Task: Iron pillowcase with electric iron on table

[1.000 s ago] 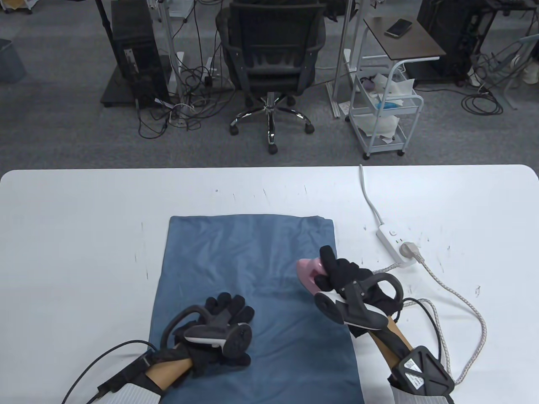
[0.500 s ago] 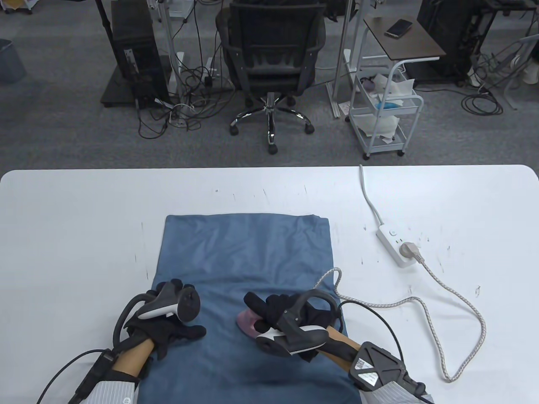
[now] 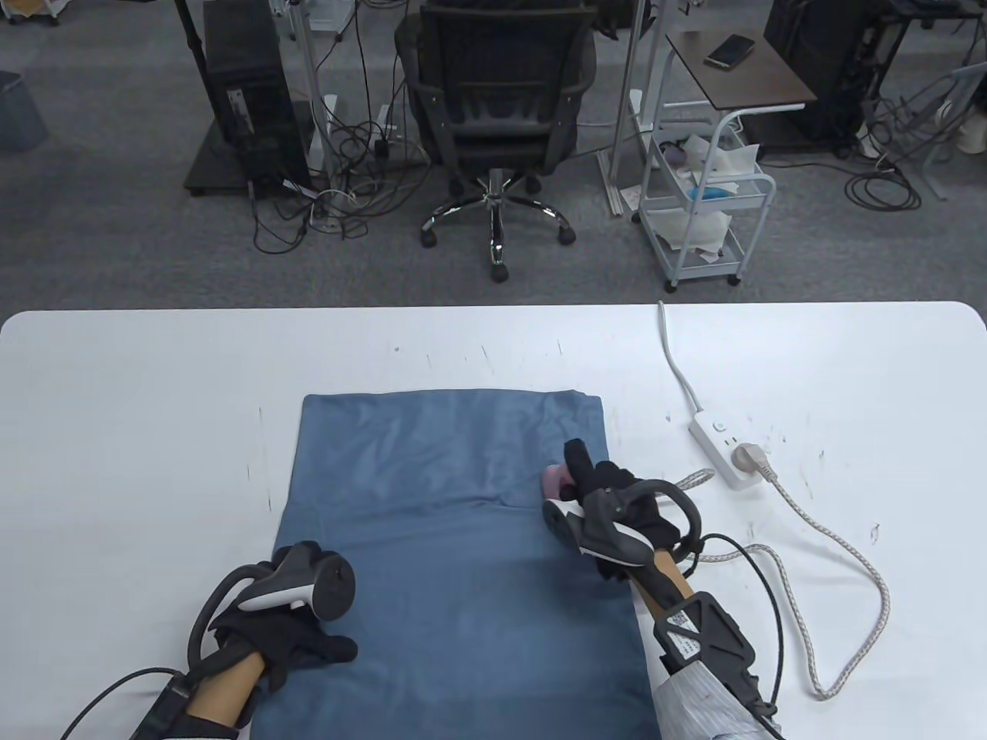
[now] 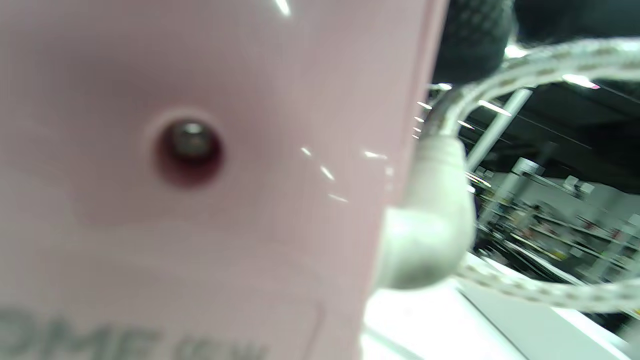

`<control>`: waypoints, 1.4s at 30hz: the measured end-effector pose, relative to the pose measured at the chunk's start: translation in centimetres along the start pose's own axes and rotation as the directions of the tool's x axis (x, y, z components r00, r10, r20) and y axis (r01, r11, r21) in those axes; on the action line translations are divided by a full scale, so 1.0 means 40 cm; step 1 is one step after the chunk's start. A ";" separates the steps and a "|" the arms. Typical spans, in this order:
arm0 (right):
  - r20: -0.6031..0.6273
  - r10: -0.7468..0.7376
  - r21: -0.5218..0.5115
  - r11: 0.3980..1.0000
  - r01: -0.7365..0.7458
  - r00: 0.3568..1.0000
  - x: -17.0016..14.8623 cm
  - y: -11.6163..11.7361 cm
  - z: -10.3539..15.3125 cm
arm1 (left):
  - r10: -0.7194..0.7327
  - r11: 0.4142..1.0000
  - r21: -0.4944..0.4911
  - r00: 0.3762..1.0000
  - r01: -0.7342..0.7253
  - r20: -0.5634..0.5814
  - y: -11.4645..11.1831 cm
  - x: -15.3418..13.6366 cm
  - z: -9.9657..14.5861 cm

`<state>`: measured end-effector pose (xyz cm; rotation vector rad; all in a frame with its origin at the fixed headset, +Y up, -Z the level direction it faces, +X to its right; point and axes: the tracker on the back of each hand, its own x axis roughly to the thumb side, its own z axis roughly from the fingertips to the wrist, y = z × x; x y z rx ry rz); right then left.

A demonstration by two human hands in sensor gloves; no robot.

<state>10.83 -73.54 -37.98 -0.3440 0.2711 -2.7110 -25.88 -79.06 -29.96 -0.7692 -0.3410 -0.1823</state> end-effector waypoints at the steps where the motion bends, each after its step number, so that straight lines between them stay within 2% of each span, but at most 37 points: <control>1: 0.004 -0.002 0.005 1.000 0.002 1.000 -0.010 0.001 0.000 | 0.000 1.000 0.001 1.000 0.000 0.001 0.000 0.000 0.001; 6: 0.160 0.010 -0.062 0.998 0.000 0.987 0.026 -0.035 0.025 | 0.003 1.000 0.005 1.000 -0.003 0.006 -0.001 0.000 0.002; 10: 0.233 -0.134 -0.005 0.990 0.138 0.963 0.065 -0.058 0.026 | 0.007 1.000 0.006 1.000 -0.007 0.008 -0.003 -0.001 0.002; 12: 0.225 -0.166 0.008 0.986 0.169 0.960 0.075 -0.055 0.017 | 0.010 1.000 0.006 1.000 -0.010 0.009 -0.004 -0.002 0.002; 15: 0.172 -0.100 0.007 0.995 0.100 0.980 0.062 -0.042 -0.014 | 0.011 1.000 0.006 1.000 -0.011 0.012 -0.005 -0.003 0.002; 21: -0.012 -0.052 0.079 0.995 0.053 0.999 -0.015 0.003 -0.078 | 0.009 1.000 0.005 1.000 -0.009 0.014 -0.005 -0.003 0.002; 24: -0.020 -0.002 0.109 0.994 0.004 1.000 -0.027 0.004 -0.099 | 0.009 1.000 0.005 1.000 -0.009 0.014 -0.005 -0.003 0.002; 26: 0.021 0.048 0.092 0.994 -0.050 0.999 -0.017 -0.015 -0.104 | 0.012 1.000 0.005 1.000 -0.012 0.016 -0.004 -0.004 0.005; 29: 0.126 0.184 -0.059 0.982 -0.178 0.975 0.031 -0.066 -0.088 | 0.014 1.000 0.005 1.000 -0.015 0.016 -0.004 -0.004 0.007; 31: 0.206 0.183 -0.156 0.976 -0.153 0.961 0.068 -0.106 -0.066 | 0.014 1.000 0.004 1.000 -0.014 0.017 -0.004 -0.004 0.006; 33: 0.303 0.099 -0.214 0.976 -0.034 0.948 0.110 -0.151 -0.041 | 0.018 1.000 0.004 1.000 -0.018 0.019 -0.005 -0.004 0.006; 35: 0.397 -0.006 -0.215 0.972 0.099 0.918 0.152 -0.181 -0.025 | 0.022 1.000 0.003 0.999 -0.022 0.024 -0.006 -0.005 0.006; 38: 0.521 -0.161 -0.144 0.951 0.273 0.838 0.225 -0.189 -0.015 | 0.027 1.000 0.002 0.999 -0.027 0.027 -0.007 -0.005 0.005; 42: 0.571 -0.205 -0.112 0.940 0.322 0.795 0.292 -0.162 -0.025 | 0.030 1.000 0.002 0.999 -0.031 0.029 -0.008 -0.006 0.005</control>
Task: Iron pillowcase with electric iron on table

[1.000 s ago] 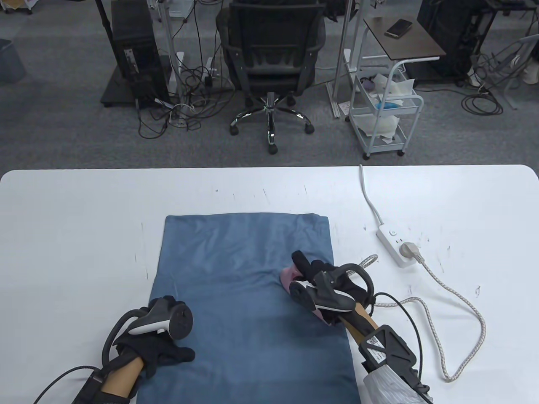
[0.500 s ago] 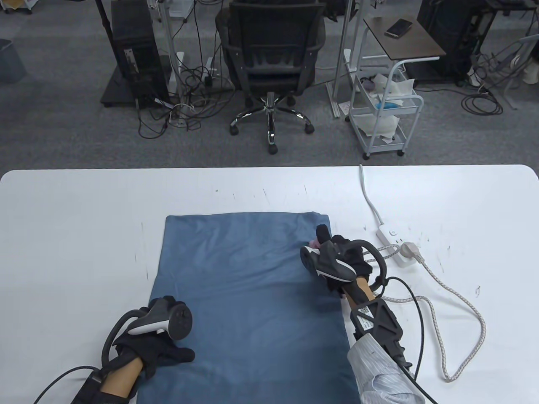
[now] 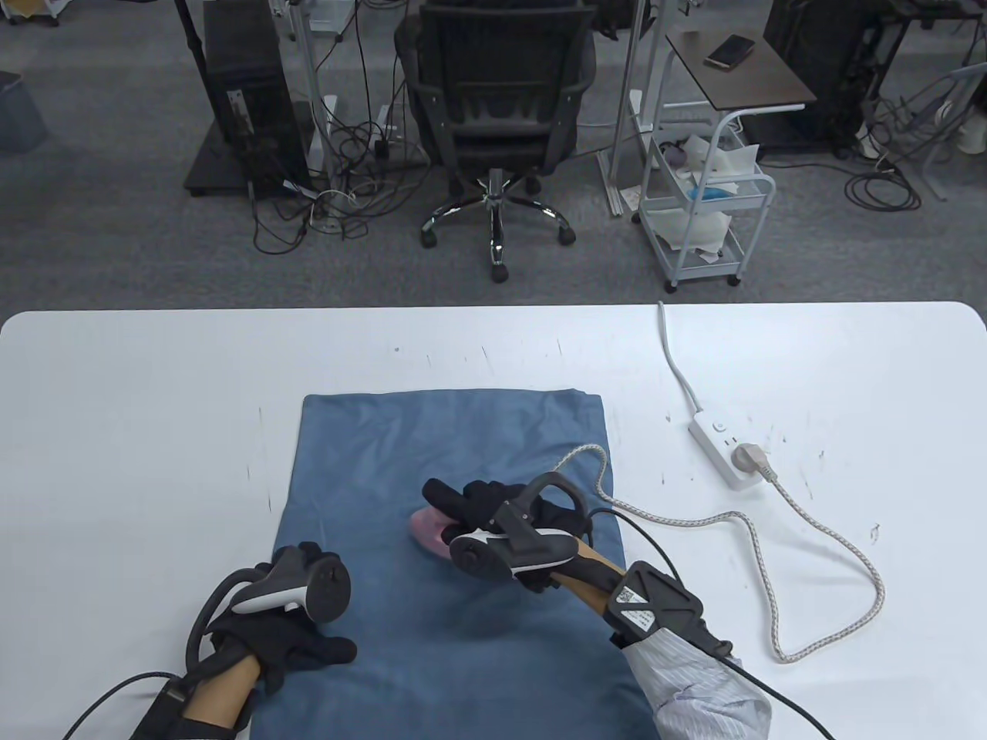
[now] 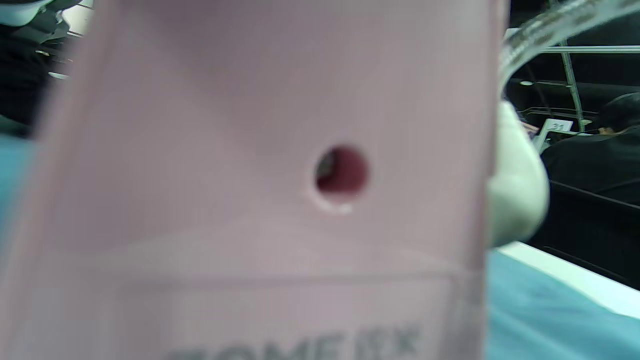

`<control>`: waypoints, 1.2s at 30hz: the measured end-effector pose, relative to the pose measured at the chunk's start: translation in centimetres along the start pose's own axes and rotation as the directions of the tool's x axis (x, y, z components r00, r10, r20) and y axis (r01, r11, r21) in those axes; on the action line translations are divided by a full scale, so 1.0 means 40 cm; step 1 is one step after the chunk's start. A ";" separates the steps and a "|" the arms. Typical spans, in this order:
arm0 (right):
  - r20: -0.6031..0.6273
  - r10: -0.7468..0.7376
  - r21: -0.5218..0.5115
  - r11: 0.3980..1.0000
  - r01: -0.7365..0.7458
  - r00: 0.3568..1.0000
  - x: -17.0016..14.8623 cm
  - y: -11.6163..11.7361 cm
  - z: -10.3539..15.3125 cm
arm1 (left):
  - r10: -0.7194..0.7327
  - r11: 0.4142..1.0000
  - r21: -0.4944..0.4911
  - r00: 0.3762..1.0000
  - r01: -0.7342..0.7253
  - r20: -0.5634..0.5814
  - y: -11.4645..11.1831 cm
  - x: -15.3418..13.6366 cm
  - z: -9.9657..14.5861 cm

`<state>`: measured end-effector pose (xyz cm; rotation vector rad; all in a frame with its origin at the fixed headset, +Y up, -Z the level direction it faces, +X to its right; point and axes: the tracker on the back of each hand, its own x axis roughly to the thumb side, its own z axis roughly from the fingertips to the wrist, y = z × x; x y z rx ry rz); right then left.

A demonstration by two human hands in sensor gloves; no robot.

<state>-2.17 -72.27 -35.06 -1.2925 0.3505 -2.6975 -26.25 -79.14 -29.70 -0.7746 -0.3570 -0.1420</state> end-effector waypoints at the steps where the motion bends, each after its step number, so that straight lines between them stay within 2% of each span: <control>1: -0.002 0.001 0.003 1.000 -0.001 1.000 0.001 0.009 -0.006 | 0.001 1.000 0.000 1.000 -0.001 0.001 0.000 0.000 0.000; 4: -0.067 -0.017 0.013 1.000 0.018 0.998 -0.026 0.036 -0.028 | 0.005 1.000 0.000 1.000 -0.005 0.002 -0.001 -0.001 0.000; 6: -0.160 -0.070 0.023 0.997 0.074 0.985 -0.056 0.046 -0.038 | 0.008 1.000 0.001 1.000 -0.008 0.001 -0.002 -0.001 0.000; 8: -0.254 0.022 0.037 0.999 -0.013 0.967 -0.105 0.059 -0.045 | 0.011 1.000 0.002 1.000 -0.011 0.001 -0.003 -0.002 0.000; 11: -0.386 -0.003 0.068 0.997 0.032 0.923 -0.155 0.068 -0.045 | 0.014 1.000 0.003 1.000 -0.014 0.003 -0.003 -0.003 -0.001; 14: -0.386 0.007 0.087 0.996 0.029 0.923 -0.170 0.061 -0.044 | 0.018 1.000 0.003 1.000 -0.018 0.006 -0.005 -0.004 -0.001; 18: -0.303 -0.086 0.058 0.992 0.109 0.949 -0.118 0.033 -0.041 | 0.024 1.000 0.003 1.000 -0.024 0.018 -0.007 -0.006 -0.001; 21: -0.297 -0.162 0.070 0.979 0.190 0.941 -0.099 0.042 -0.051 | 0.028 1.000 0.004 0.999 -0.028 0.027 -0.008 -0.008 -0.002; 27: -0.397 -0.112 0.031 0.990 0.135 0.911 -0.136 0.059 -0.064 | 0.035 0.999 0.006 0.999 -0.035 0.034 -0.010 -0.010 -0.002; 29: -0.448 -0.041 0.048 0.996 0.070 0.893 -0.165 0.068 -0.056 | 0.037 0.999 0.007 0.999 -0.038 0.035 -0.011 -0.010 -0.002; 36: -0.573 0.008 0.094 0.994 0.055 0.819 -0.260 0.083 -0.028 | 0.036 0.999 0.004 0.999 -0.037 0.034 -0.011 -0.011 -0.002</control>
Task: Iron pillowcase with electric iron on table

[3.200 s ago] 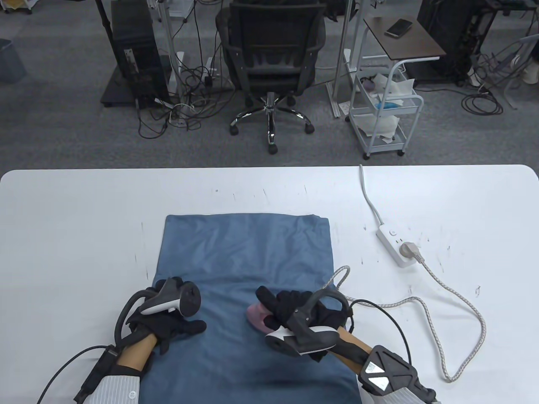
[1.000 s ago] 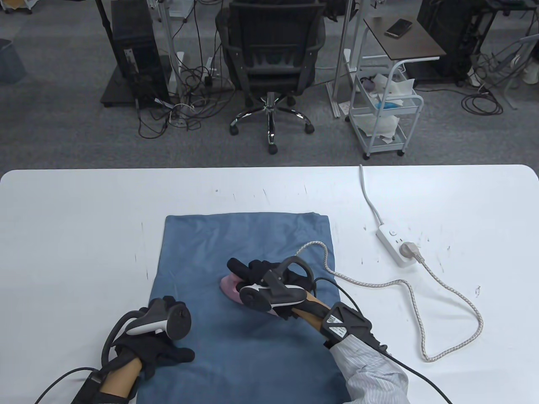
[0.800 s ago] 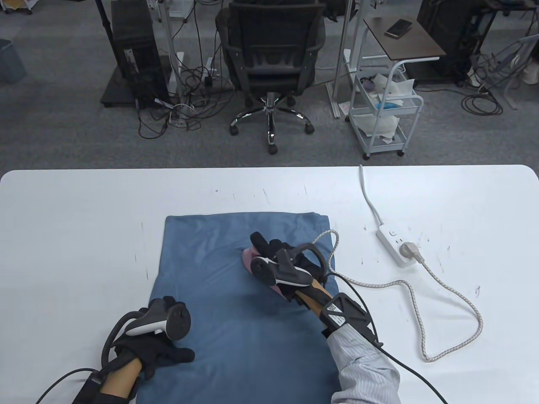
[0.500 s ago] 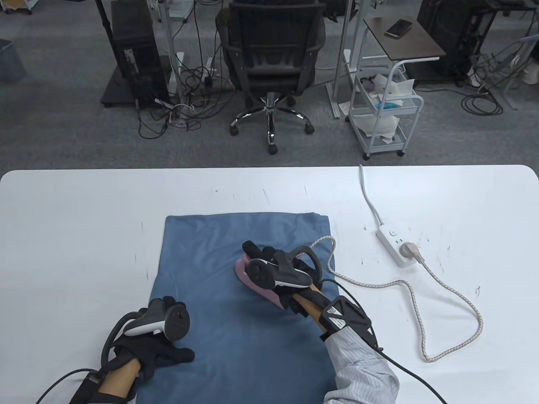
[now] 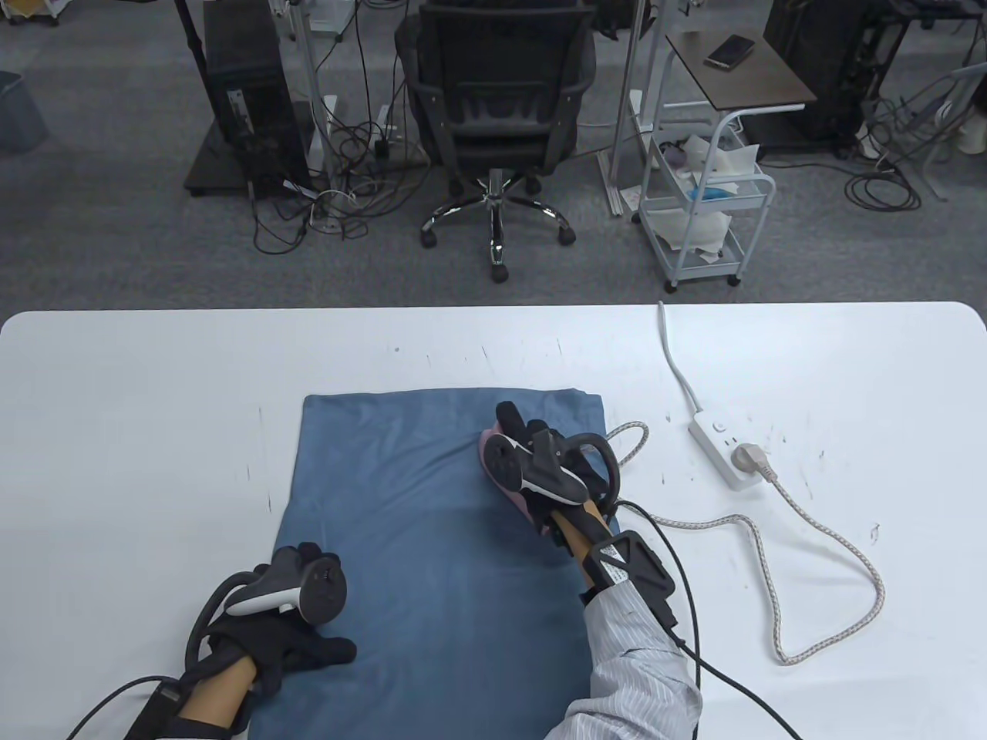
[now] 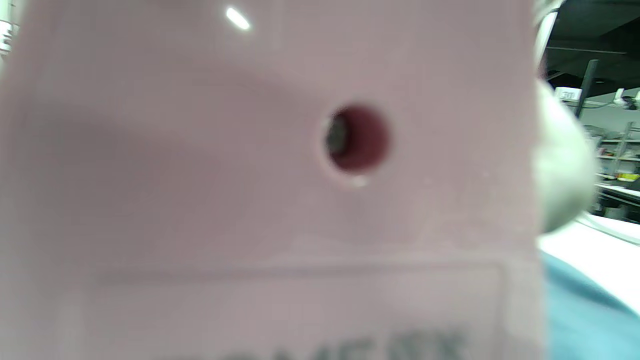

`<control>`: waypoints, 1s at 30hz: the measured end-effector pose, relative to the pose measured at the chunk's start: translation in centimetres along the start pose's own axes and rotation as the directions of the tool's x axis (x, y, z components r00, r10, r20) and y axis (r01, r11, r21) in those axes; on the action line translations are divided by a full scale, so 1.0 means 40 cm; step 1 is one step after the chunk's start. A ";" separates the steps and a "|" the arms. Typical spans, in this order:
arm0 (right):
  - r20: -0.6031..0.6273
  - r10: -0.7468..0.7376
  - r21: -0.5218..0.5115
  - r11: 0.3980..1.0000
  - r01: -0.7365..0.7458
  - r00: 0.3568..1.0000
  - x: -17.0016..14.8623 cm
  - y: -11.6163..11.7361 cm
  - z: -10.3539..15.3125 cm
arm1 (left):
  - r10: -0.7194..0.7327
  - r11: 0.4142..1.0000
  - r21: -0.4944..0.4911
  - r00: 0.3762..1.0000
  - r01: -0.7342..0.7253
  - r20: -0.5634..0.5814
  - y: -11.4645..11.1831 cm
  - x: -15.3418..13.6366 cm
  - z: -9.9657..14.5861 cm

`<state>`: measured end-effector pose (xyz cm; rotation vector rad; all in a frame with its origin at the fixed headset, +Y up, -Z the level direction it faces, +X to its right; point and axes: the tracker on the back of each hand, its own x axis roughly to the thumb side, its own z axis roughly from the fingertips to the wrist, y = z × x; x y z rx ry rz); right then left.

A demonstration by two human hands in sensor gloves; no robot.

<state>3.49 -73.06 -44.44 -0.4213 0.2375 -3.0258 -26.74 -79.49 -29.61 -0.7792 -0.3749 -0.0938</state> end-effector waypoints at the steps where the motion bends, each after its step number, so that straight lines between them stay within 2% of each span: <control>1: -0.001 -0.017 0.007 1.000 0.017 1.000 -0.006 -0.002 0.001 | -0.002 1.000 -0.001 1.000 0.002 0.001 0.000 0.000 0.000; 7: 0.112 -0.153 0.037 0.988 0.149 0.982 0.014 -0.014 0.043 | 0.001 1.000 0.000 1.000 -0.001 0.003 -0.001 -0.001 -0.001; 9: 0.124 -0.102 0.024 0.995 0.100 0.987 0.018 -0.013 0.046 | 0.002 1.000 0.000 1.000 -0.002 0.004 -0.001 -0.001 -0.001; 12: 0.084 -0.046 0.011 0.999 0.045 0.995 0.001 -0.009 0.040 | 0.002 1.000 -0.001 1.000 -0.002 0.005 -0.001 -0.001 -0.001; 17: -0.057 -0.041 0.018 0.999 0.042 0.998 -0.086 0.004 0.019 | 0.002 1.000 -0.001 1.000 -0.002 0.000 -0.001 -0.001 -0.001; 22: -0.124 -0.012 0.034 0.999 0.016 0.992 -0.136 0.005 0.010 | -0.007 1.000 -0.004 1.000 0.007 0.000 0.000 -0.001 -0.002; 24: -0.127 0.012 0.034 0.999 -0.008 0.992 -0.141 0.003 0.013 | -0.007 1.000 -0.004 1.000 0.007 -0.001 0.000 -0.001 -0.002; 30: -0.015 -0.116 0.040 0.992 0.117 0.993 -0.114 -0.007 0.059 | -0.006 1.000 -0.003 1.000 0.006 0.000 -0.001 -0.001 -0.003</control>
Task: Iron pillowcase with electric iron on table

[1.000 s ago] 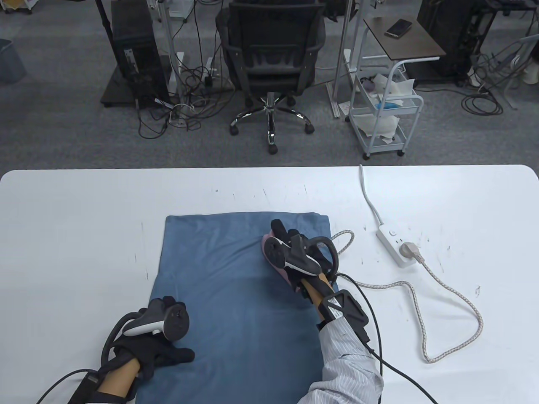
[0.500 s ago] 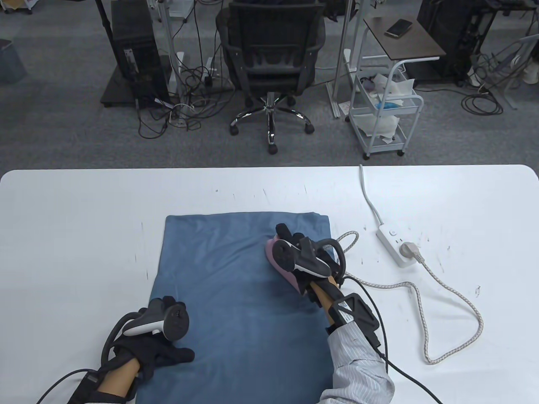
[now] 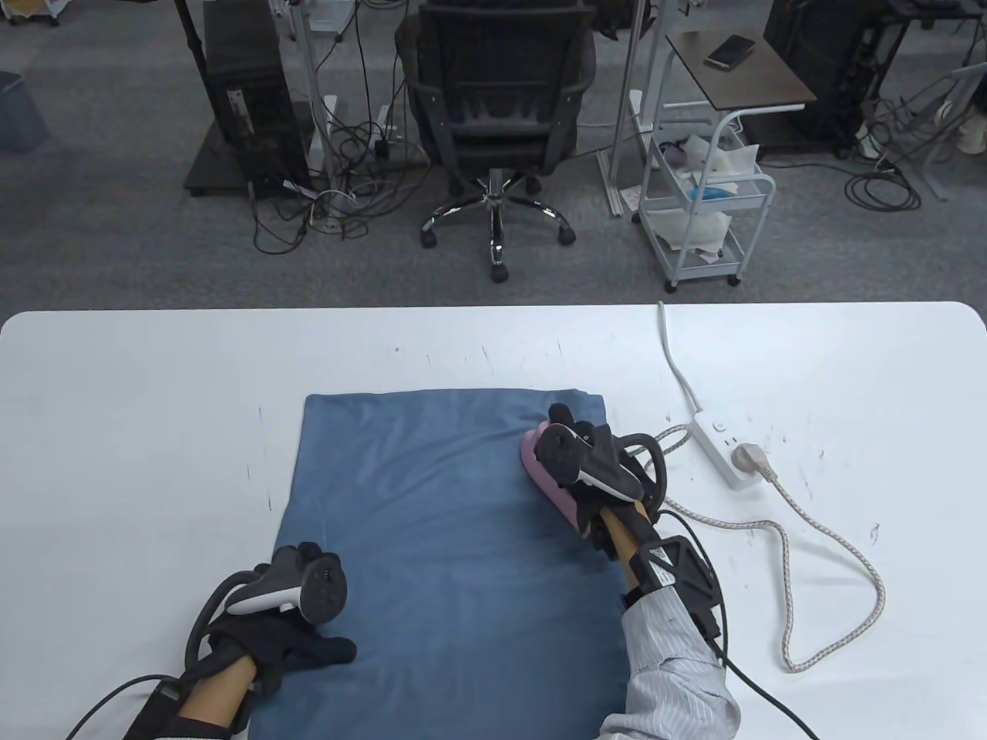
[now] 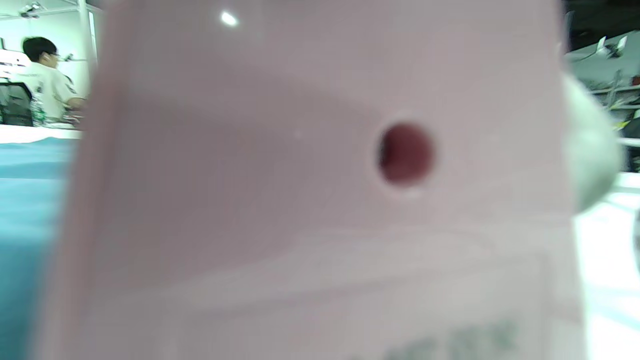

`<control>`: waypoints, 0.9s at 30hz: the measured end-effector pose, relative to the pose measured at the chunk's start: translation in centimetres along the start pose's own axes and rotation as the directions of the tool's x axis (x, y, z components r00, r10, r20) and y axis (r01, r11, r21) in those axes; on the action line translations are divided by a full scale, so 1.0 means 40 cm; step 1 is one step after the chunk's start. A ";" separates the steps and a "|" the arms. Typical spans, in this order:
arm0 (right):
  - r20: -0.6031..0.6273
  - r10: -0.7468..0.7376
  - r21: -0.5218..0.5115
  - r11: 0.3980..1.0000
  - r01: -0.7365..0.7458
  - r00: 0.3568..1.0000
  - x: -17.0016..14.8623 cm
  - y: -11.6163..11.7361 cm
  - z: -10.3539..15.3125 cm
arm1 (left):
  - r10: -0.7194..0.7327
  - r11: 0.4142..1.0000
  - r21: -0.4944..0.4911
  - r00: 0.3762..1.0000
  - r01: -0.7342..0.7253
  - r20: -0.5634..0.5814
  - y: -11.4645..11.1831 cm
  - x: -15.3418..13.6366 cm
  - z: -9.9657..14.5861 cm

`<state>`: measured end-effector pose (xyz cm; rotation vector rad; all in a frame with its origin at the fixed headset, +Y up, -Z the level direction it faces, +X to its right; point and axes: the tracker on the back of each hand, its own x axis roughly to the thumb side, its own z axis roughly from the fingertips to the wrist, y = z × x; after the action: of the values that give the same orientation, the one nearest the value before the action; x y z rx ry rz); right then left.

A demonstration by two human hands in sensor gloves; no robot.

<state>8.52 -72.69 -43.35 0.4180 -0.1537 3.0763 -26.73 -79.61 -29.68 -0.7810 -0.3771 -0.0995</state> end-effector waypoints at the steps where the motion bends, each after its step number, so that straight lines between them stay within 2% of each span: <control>1: 0.013 0.043 -0.006 0.999 -0.043 0.999 0.002 -0.001 0.004 | 0.001 1.000 0.000 1.000 -0.001 0.000 0.000 0.000 0.000; 4: -0.015 0.121 -0.015 0.992 -0.122 0.992 -0.014 -0.002 0.003 | 0.002 1.000 0.002 1.000 -0.002 -0.001 -0.001 0.000 -0.001; 10: -0.176 0.175 0.010 0.984 -0.176 0.969 -0.090 -0.004 -0.026 | 0.002 1.000 0.000 1.000 -0.002 0.000 -0.001 0.000 -0.001; 13: -0.148 0.284 0.039 0.959 -0.282 0.947 -0.078 -0.041 -0.037 | 0.005 1.000 -0.002 1.000 -0.005 0.002 -0.001 -0.001 -0.001; 16: -0.064 0.355 -0.028 0.933 -0.358 0.932 -0.021 -0.119 -0.034 | -0.011 1.000 0.026 1.000 0.010 0.016 -0.002 -0.005 0.001; 20: 0.047 0.271 -0.080 0.960 -0.267 0.961 0.111 -0.233 -0.013 | -0.022 0.996 0.090 1.000 0.021 0.011 0.005 -0.017 0.017; 22: 0.149 0.228 -0.101 0.972 -0.214 0.962 0.188 -0.258 0.003 | -0.015 0.995 0.101 1.000 0.015 0.006 0.007 -0.021 0.021; 25: 0.305 0.163 -0.118 0.984 -0.133 0.938 0.298 -0.246 0.023 | -0.026 0.996 0.083 1.000 0.026 -0.003 0.001 -0.022 0.017; 27: 0.430 0.109 -0.090 0.993 -0.078 0.896 0.382 -0.198 0.038 | -0.045 0.997 0.061 0.999 0.045 -0.004 -0.005 -0.022 0.011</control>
<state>-5.44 -64.66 -37.05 1.1213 -0.3000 3.0002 -27.74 -79.51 -29.59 -0.7116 -0.3943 -0.1307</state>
